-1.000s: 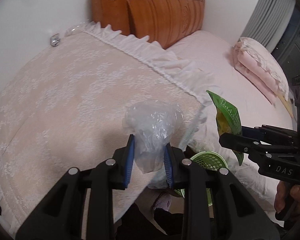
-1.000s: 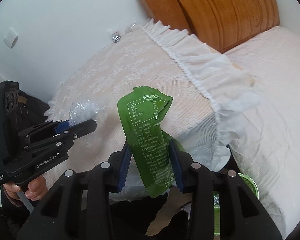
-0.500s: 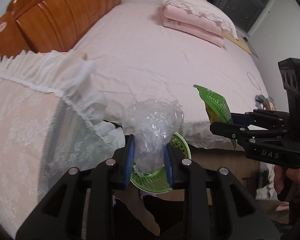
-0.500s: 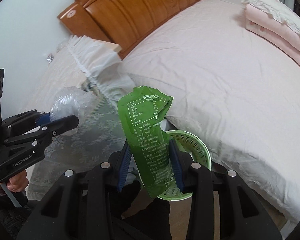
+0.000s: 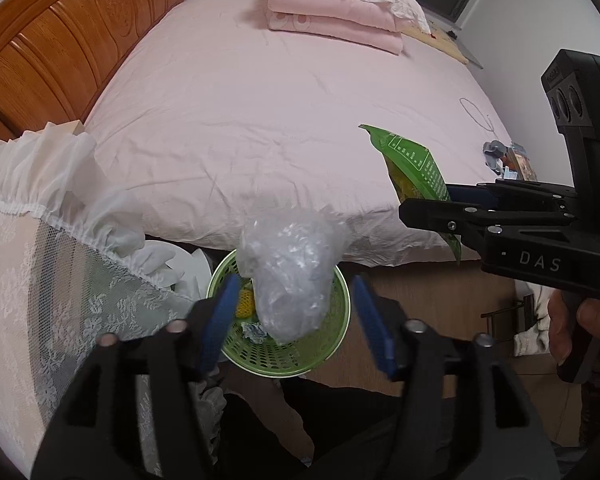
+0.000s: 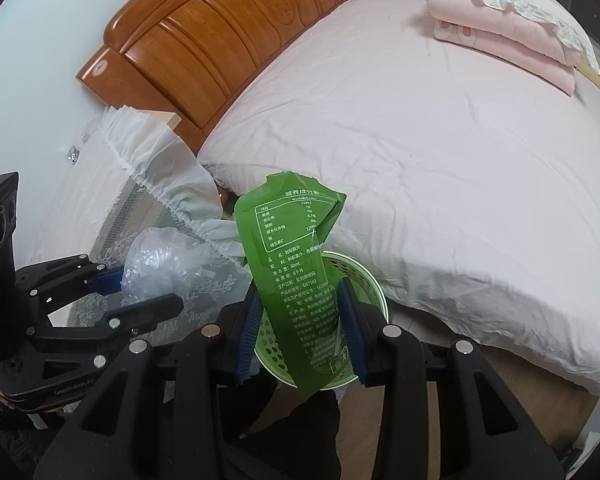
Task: Collect trash
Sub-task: 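Carry both bags over the wastebasket and open both tools to drop them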
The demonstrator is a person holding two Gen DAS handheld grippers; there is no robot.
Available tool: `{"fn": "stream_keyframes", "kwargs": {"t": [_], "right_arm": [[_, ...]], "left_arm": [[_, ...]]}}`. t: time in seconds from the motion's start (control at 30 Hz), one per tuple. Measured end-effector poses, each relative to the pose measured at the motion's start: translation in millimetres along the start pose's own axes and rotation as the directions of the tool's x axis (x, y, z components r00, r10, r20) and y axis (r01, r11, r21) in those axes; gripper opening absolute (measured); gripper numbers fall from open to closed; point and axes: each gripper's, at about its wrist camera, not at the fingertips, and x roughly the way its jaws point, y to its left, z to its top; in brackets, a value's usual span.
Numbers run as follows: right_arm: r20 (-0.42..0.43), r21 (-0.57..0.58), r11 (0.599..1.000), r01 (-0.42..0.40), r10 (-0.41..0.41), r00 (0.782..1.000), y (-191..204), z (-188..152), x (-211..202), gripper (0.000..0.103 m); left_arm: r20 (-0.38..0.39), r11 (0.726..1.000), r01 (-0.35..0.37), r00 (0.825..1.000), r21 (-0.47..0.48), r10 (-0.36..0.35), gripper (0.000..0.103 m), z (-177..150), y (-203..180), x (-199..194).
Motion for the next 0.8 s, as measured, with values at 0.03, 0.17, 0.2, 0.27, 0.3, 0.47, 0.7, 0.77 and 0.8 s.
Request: {"fn": "stream_keyframes", "kwargs": {"t": [0.03,0.17,0.2,0.27,0.3,0.47,0.7,0.77,0.8], "right_arm": [[-0.002,0.003,1.000,0.000,0.000,1.000,-1.4,-0.6,-0.1,0.039],[-0.006,0.009,1.000,0.000,0.000,1.000,-3.1,-2.1,-0.6,0.039],[-0.009,0.010,1.000,-0.002,0.002,1.000,-4.2,-2.0,0.4,0.039],[-0.013,0.011,1.000,-0.007,0.007,1.000,-4.0,-3.1,1.7,0.039],[-0.015,0.012,1.000,-0.007,0.008,1.000,-2.7,-4.2,2.4,0.039],[-0.032,0.007,1.000,-0.010,0.011,0.999,3.7,-7.1,8.7,0.039],[-0.070,-0.008,1.000,-0.018,0.018,0.997,12.3,-11.7,21.7,0.039],[-0.077,-0.010,1.000,-0.021,0.020,0.997,15.5,-13.7,24.3,0.039],[-0.082,-0.012,1.000,-0.024,0.022,0.996,17.2,-14.9,26.0,0.039]], "left_arm": [[0.013,1.000,-0.010,1.000,0.005,0.010,0.079,-0.8,-1.4,-3.1],[0.034,1.000,-0.030,0.999,0.004,0.030,0.090,-2.5,-1.0,-11.6],[0.037,0.999,-0.036,0.999,-0.002,0.036,0.091,-3.1,0.4,-13.4],[0.037,0.999,-0.040,0.998,-0.016,0.041,0.092,-4.1,4.0,-16.2],[0.039,0.999,-0.043,0.998,-0.024,0.044,0.092,-4.7,6.2,-18.2],[0.066,0.995,-0.068,0.995,-0.070,0.073,0.095,-8.8,17.2,-28.8],[0.073,0.988,-0.075,0.994,-0.138,0.086,0.095,-16.9,36.2,-39.0],[0.078,0.985,-0.076,0.993,-0.155,0.089,0.095,-19.3,40.9,-42.6],[0.081,0.984,-0.076,0.993,-0.164,0.090,0.095,-20.1,42.7,-44.4]]}}
